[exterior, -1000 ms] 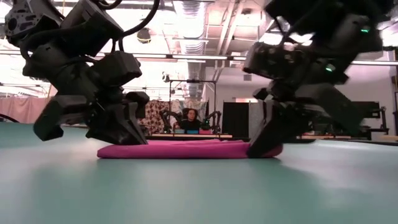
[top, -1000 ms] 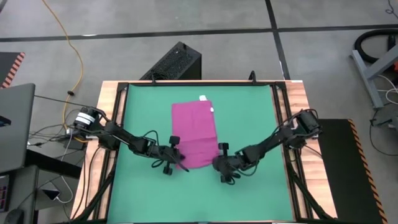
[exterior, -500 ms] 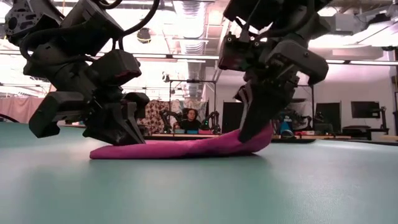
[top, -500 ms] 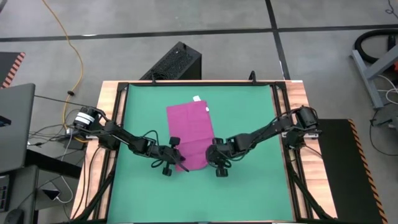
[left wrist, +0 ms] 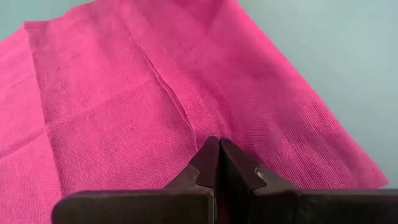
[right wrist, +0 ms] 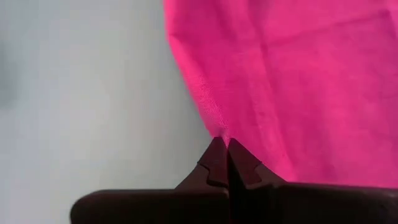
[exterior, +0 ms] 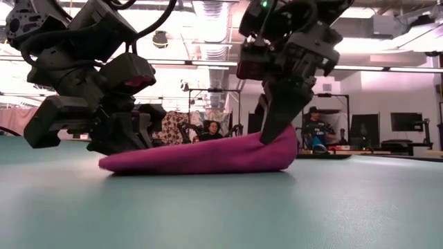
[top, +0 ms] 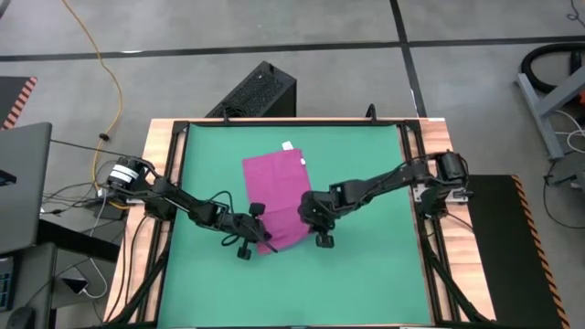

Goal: Roll towel into tight, uniform cylinder
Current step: Roll the pink towel

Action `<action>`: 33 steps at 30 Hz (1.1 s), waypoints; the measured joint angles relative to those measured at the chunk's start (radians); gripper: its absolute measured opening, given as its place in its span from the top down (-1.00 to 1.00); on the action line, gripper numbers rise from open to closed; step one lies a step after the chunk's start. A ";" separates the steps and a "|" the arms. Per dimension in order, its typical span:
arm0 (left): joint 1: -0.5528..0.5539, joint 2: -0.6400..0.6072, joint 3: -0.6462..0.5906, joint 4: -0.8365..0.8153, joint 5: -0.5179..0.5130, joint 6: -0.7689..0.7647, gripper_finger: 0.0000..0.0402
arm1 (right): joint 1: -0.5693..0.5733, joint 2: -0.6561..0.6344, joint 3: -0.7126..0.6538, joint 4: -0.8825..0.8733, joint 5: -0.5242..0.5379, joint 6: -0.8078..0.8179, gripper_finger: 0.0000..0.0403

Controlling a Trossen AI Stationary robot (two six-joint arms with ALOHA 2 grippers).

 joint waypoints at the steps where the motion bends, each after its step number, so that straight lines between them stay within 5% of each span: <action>1: 0.000 0.000 0.000 0.000 0.000 0.000 1.00 | -0.010 0.000 0.000 -0.002 -0.004 -0.006 0.98; 26: 0.000 -0.001 -0.001 0.001 0.003 -0.006 1.00 | -0.112 0.070 -0.038 0.103 -0.007 -0.106 0.98; 33: -0.010 -0.083 -0.006 -0.068 0.005 -0.038 1.00 | -0.112 0.131 -0.032 0.111 -0.012 -0.101 0.98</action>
